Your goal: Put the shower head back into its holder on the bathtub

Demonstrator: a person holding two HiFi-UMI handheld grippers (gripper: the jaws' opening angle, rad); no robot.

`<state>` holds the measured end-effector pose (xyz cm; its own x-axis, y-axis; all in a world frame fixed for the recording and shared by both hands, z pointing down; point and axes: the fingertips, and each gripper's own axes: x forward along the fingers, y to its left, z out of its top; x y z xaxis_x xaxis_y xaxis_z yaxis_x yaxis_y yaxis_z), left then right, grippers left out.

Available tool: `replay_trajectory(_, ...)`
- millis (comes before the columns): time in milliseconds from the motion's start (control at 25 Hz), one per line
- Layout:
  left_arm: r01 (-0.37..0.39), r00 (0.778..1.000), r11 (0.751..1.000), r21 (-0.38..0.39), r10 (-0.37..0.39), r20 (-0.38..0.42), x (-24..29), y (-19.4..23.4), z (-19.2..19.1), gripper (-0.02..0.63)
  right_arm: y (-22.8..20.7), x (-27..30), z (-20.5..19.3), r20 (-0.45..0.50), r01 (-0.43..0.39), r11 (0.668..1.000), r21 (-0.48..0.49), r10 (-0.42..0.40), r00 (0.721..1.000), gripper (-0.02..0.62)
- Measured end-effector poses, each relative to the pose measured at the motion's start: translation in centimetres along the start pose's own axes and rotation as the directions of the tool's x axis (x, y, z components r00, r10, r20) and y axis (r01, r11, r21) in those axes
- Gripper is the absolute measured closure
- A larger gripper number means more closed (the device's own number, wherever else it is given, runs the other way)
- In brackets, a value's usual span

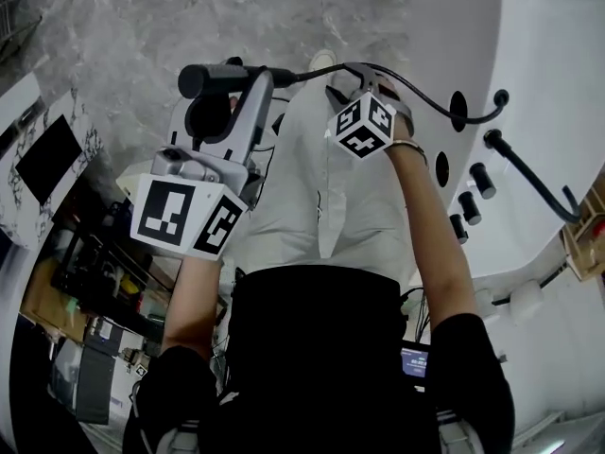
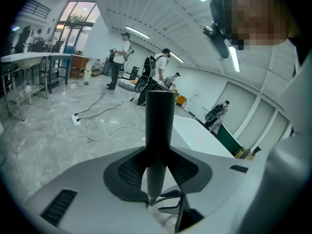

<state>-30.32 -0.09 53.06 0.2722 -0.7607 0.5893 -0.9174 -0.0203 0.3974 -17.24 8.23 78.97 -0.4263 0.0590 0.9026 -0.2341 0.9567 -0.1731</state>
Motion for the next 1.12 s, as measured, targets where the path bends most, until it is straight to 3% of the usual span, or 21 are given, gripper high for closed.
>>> replay_trajectory(360, -0.053, 0.999, 0.997, -0.058, 0.053, 0.006, -1.3, 3.3, -1.5, 0.46, 1.7, 3.9, 1.8, -0.018, -0.032, 0.99, -0.137, 0.03, 0.999, 0.385)
replay_trajectory(800, -0.098, 0.995, 0.991, -0.096, 0.1, 0.019, -3.1, 5.5, -1.8, 0.462, 1.7, 7.7, 3.0, -0.039, 0.022, 0.962, -0.271, -0.033, 0.999, 0.388)
replay_trajectory(1120, -0.109, 0.993, 0.988, -0.107, 0.112, 0.023, -3.5, 5.9, -2.2, 0.462, 0.9, 7.9, 4.0, -0.019, 0.078, 0.955, -0.287, -0.087, 0.996, 0.476)
